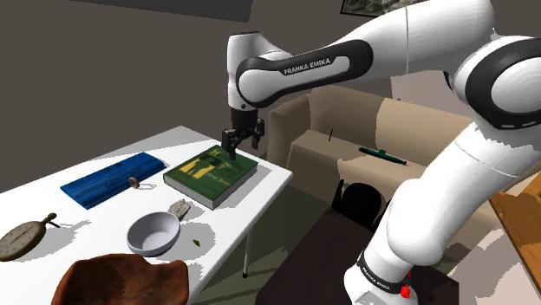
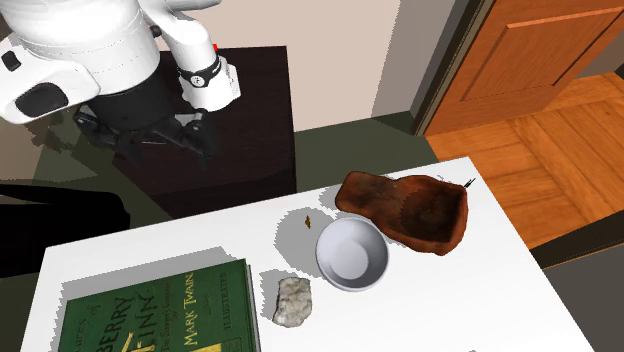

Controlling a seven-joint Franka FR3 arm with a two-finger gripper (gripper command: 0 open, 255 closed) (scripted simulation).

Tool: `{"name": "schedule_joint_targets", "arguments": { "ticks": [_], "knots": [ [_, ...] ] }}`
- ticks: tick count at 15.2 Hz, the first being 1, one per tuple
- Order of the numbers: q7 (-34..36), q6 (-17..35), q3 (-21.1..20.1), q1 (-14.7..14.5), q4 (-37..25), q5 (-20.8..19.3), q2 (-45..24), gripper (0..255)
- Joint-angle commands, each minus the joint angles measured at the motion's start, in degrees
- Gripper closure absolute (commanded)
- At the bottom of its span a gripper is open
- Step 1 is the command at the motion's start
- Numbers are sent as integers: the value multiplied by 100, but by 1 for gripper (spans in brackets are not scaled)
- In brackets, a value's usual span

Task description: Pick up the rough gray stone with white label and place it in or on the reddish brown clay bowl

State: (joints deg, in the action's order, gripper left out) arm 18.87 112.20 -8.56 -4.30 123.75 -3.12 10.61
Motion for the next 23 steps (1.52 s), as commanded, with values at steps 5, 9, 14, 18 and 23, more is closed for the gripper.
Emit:
{"name": "schedule_joint_targets", "arguments": {
  "ticks": [5, 9, 14, 18, 23],
  "knots": [
    [516, 123, -256, -167, -834, -245, -1336, 0],
    [820, 93, -340, -332, -1540, -446, -2270, 0],
    [1120, -85, -365, -599, -2600, -672, -3473, 0],
    [1277, -349, -339, -851, -3631, -807, -4482, 0],
    [1359, -816, -282, -1167, -5092, -902, -5725, 0]
  ]
}}
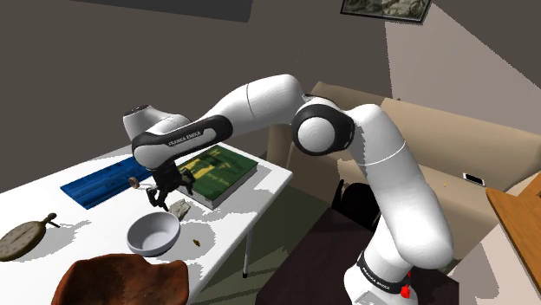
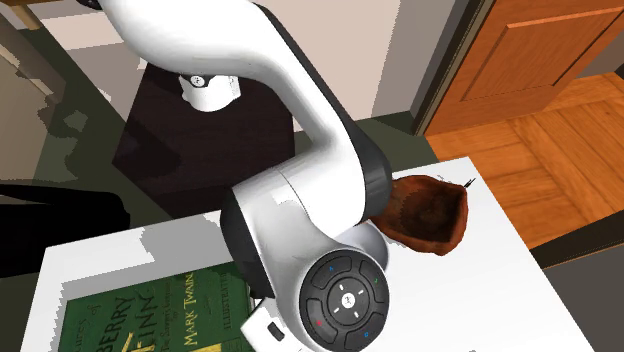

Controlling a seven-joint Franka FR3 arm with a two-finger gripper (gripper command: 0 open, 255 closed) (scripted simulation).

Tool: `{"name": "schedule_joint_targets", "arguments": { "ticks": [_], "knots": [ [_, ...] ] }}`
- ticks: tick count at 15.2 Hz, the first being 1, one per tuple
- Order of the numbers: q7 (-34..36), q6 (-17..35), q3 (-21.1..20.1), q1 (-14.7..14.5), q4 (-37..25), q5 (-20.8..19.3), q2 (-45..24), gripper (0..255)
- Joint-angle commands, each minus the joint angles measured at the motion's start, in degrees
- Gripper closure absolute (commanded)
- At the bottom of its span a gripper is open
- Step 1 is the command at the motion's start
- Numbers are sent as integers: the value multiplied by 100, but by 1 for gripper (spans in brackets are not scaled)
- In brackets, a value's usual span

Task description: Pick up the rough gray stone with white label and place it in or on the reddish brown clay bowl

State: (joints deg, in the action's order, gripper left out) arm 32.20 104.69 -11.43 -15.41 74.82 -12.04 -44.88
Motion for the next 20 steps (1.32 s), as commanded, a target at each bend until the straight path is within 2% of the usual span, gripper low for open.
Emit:
{"name": "schedule_joint_targets", "arguments": {
  "ticks": [1, 8, 15, 16, 20],
  "knots": [
    [32, 7, 9, -50, -134, -15, -183, 0],
    [70, 462, 35, -11, 246, -55, -262, 0],
    [68, 462, 39, -14, 244, -52, -263, 0],
    [57, 460, 39, 3, 285, -49, -220, 255],
    [44, 500, 30, 48, 496, -38, -43, 255]
  ]
}}
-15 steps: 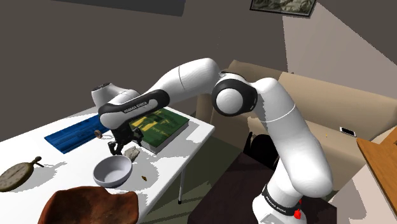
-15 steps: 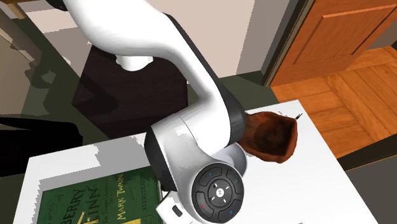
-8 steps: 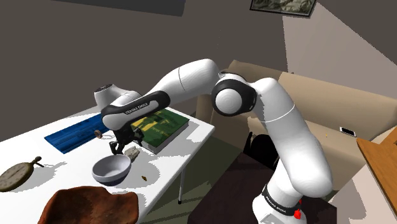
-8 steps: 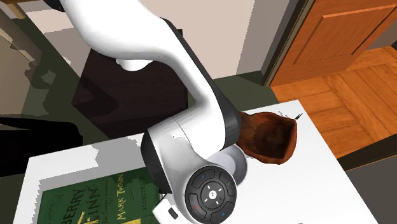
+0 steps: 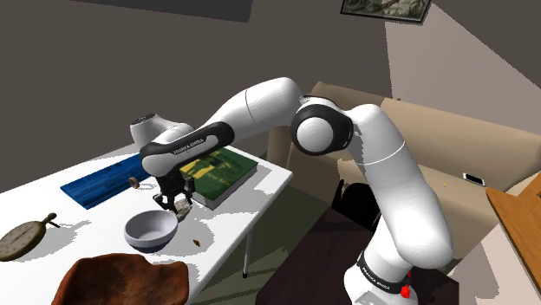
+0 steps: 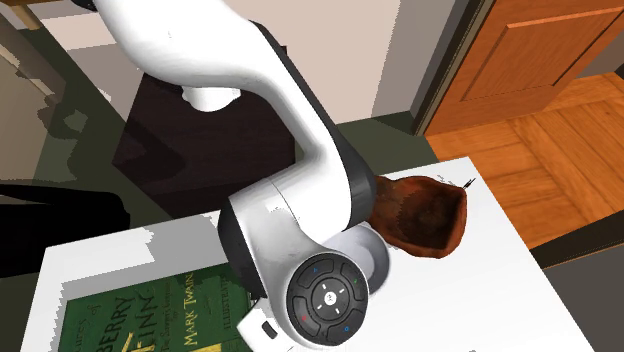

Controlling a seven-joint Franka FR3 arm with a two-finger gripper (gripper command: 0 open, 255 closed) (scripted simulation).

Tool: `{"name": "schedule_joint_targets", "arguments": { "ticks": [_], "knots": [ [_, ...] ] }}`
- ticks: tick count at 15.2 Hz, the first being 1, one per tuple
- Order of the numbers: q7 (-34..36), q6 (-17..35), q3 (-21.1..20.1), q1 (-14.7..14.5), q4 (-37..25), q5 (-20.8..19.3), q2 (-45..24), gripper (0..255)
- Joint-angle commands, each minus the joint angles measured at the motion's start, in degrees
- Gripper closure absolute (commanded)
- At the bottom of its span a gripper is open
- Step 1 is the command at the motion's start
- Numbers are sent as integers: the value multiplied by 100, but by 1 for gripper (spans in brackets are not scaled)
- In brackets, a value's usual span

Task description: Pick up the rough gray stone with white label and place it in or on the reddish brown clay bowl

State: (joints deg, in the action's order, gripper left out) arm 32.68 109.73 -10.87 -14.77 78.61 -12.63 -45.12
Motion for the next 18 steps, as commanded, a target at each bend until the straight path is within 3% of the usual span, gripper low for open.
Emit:
{"name": "schedule_joint_targets", "arguments": {
  "ticks": [1, 5, 15, 16, 17, 18],
  "knots": [
    [6, -16, -26, -29, 74, 20, -55, 255],
    [21, -42, -18, -76, -135, 6, -240, 255],
    [-27, -449, -63, -57, -224, 60, 86, 255],
    [-27, -449, -63, -57, -224, 60, 86, 0],
    [-272, -1387, -157, 42, -1592, 471, -758, 0],
    [-409, -2486, -217, 21, -3396, 767, -1832, 0]
  ]
}}
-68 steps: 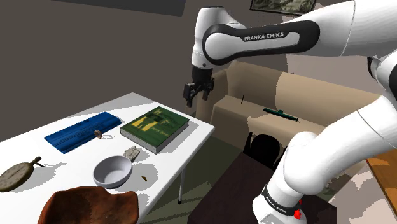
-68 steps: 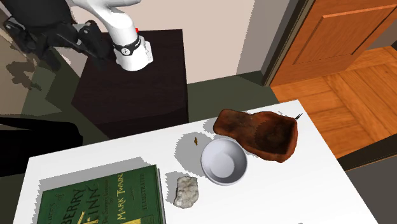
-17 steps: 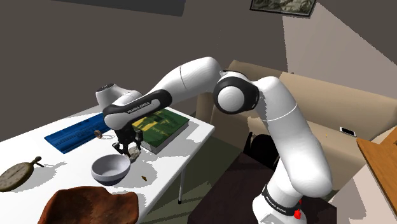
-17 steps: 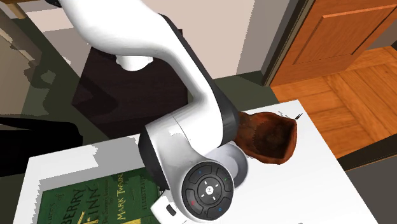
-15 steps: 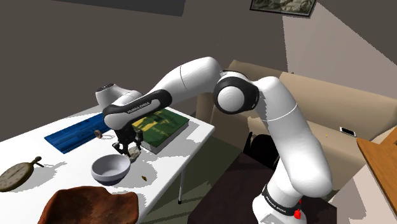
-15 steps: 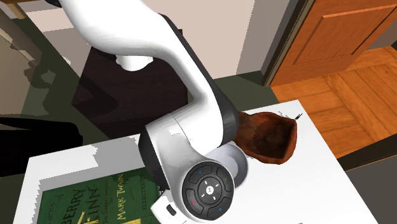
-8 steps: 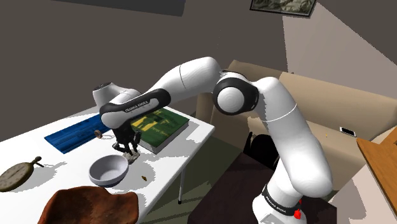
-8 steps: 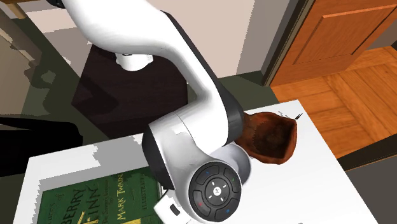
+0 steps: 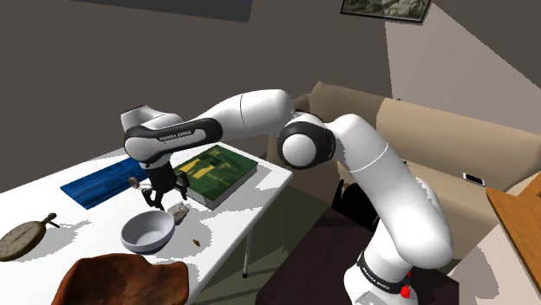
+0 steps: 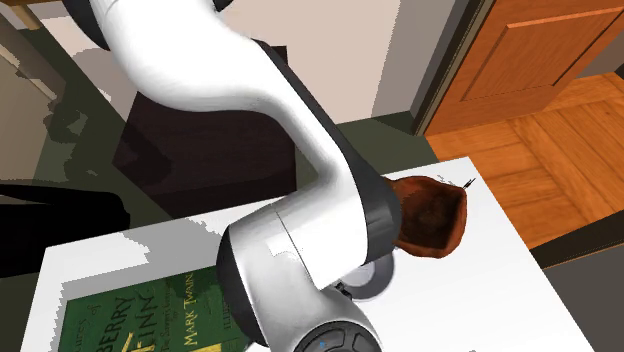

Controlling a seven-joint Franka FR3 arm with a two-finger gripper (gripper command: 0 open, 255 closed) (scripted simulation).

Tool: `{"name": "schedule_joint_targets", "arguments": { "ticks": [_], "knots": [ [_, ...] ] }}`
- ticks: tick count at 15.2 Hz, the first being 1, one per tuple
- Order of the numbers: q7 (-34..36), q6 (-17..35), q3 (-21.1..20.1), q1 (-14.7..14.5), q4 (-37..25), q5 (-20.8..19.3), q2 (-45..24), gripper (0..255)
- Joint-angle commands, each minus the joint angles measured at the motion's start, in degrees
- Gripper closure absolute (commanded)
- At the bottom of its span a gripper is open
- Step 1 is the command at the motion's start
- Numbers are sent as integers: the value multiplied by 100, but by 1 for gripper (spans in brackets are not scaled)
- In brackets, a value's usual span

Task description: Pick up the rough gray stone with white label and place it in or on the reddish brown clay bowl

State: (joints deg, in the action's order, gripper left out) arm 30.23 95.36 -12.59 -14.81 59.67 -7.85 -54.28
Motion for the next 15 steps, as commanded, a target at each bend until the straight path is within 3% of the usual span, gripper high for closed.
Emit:
{"name": "schedule_joint_targets", "arguments": {
  "ticks": [1, 7, 15],
  "knots": [
    [-153, -914, -67, 55, -1286, 277, -840, 0],
    [-123, -249, -92, 152, -333, 276, -566, 0],
    [-122, -193, -88, 155, -261, 280, -549, 0]
  ]
}}
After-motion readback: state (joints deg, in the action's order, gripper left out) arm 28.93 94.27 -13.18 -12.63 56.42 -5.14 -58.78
